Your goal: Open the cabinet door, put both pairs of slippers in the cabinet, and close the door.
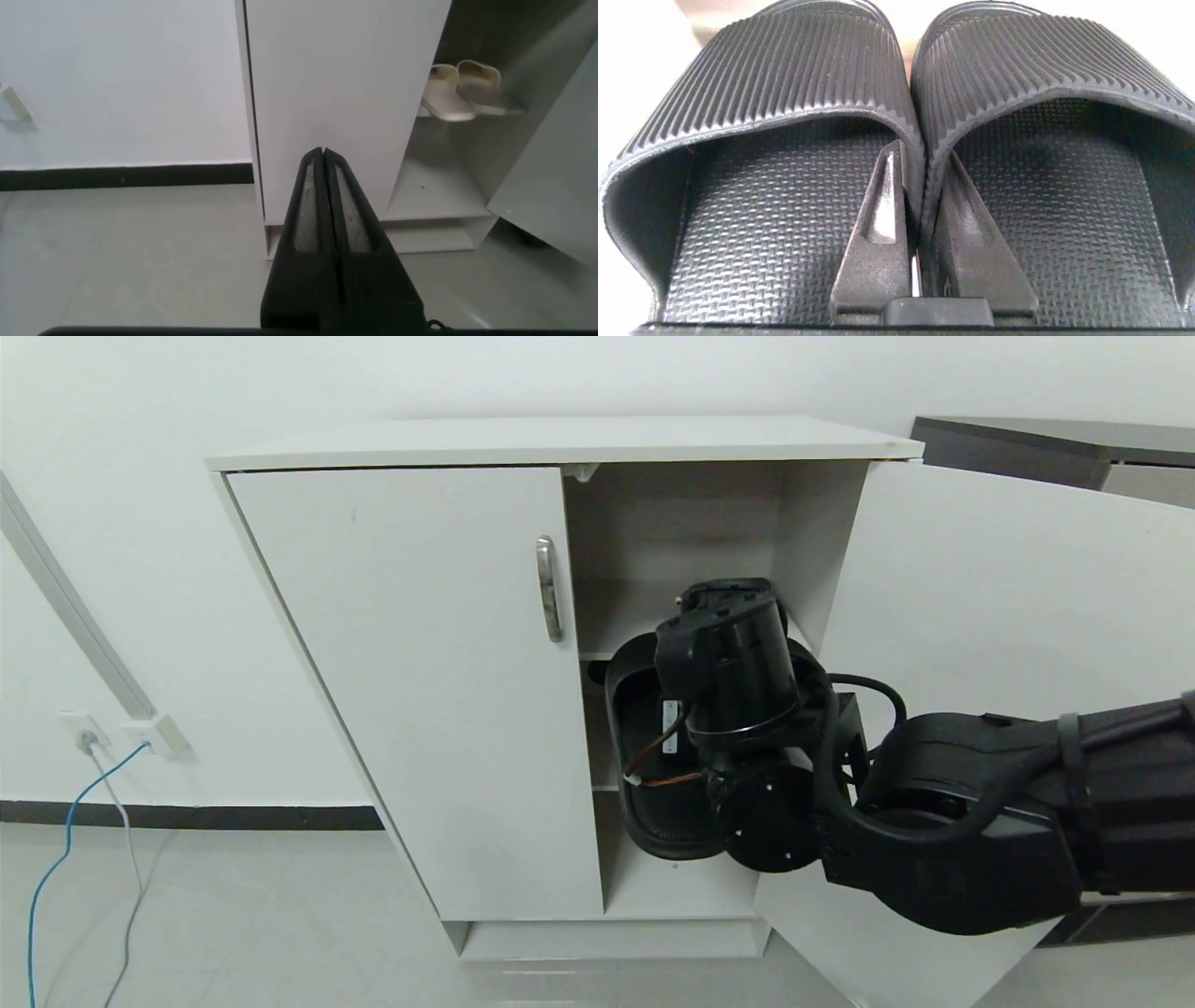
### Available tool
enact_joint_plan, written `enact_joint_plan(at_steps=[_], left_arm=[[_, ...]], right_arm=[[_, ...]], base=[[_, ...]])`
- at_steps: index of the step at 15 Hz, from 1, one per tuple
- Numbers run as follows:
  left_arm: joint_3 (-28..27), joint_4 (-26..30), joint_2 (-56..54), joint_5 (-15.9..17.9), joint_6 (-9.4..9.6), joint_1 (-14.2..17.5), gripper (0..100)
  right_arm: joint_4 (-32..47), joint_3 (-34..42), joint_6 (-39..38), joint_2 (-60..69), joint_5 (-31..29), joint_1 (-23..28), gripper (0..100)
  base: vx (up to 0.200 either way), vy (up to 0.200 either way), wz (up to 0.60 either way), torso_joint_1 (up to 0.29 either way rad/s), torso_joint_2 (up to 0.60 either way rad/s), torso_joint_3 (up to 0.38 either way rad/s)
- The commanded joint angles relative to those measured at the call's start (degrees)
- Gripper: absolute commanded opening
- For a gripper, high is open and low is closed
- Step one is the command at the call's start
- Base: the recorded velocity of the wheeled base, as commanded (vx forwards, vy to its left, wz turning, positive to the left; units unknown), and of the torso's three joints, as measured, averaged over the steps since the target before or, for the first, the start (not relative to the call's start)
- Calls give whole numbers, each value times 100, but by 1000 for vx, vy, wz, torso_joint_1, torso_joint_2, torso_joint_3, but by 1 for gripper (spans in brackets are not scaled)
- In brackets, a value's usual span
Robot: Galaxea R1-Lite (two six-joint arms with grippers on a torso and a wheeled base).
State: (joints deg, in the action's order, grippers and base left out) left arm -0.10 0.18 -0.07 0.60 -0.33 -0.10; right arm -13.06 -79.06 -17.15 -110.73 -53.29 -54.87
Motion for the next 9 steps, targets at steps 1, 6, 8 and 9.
enact_joint_plan(at_steps=[1, 6, 8, 9], left_arm=[[1, -1, 7, 11, -2, 1, 0], [1, -1, 7, 11, -2, 1, 0], [1, -1, 7, 11, -2, 1, 0], [1, -1, 7, 19, -2, 1, 0]], right_arm=[[14, -145, 1, -98, 46, 91, 0], [22, -207, 28, -204, 99, 152, 0], [22, -207, 37, -204, 99, 161, 0], [22, -207, 45, -204, 99, 161, 0]], base=[[0, 0, 0, 0, 0, 0], [120, 0, 0, 0, 1, 0], [200, 0, 0, 5, 2, 5], [200, 0, 0, 2, 2, 7]])
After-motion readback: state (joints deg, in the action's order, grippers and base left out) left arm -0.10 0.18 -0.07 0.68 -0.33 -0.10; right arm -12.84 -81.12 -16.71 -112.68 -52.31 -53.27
